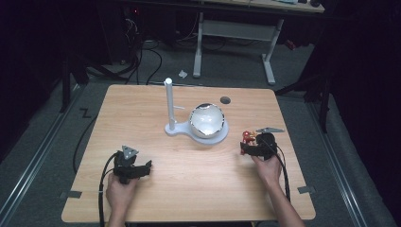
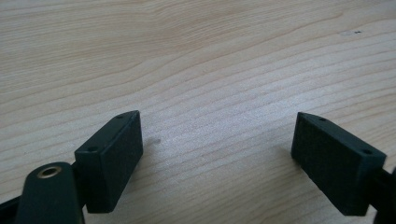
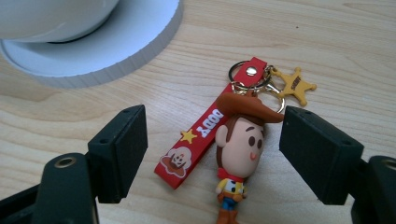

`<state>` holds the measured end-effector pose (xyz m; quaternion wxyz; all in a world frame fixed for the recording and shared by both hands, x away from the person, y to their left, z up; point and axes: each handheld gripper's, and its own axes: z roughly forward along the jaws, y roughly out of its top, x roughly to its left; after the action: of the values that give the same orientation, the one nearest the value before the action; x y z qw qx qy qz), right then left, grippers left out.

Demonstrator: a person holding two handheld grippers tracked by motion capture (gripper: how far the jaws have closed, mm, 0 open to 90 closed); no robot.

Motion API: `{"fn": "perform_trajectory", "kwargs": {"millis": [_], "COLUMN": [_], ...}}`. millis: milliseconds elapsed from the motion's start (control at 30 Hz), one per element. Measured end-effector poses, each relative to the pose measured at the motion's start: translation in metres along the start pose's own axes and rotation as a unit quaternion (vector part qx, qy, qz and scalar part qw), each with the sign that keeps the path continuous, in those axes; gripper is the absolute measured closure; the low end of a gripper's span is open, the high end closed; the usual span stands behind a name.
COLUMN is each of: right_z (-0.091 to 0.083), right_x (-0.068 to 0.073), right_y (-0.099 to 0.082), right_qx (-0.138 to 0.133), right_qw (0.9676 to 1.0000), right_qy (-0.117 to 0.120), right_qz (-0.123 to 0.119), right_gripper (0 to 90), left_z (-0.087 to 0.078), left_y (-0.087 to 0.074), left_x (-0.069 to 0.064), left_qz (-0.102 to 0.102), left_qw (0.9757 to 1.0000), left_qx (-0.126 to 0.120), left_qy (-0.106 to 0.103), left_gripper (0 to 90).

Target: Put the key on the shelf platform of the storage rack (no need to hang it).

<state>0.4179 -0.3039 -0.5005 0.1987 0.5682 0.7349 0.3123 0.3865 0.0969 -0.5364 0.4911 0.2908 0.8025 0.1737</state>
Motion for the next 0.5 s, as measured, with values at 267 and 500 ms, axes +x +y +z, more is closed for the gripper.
{"fn": "perform_trajectory", "kwargs": {"millis": [267,500], "right_z": [0.012,0.023], "right_x": [-0.002,-0.004], "right_y": [-0.002,-0.005], "right_qx": [0.016,0.031], "right_qw": [0.9996,0.999], "right_qy": [-0.017,-0.033], "right_qz": [0.013,0.005], "right_gripper": [22.8,25.4], "left_z": [-0.001,-0.001], "left_y": [-0.001,0.0], "left_x": [0.0,0.0], "left_qz": [-0.002,-0.002], "left_qw": [1.0,1.0], "left_qx": [0.002,0.003], "left_qy": [-0.002,-0.004], "left_gripper": [18.8,19.5]}}
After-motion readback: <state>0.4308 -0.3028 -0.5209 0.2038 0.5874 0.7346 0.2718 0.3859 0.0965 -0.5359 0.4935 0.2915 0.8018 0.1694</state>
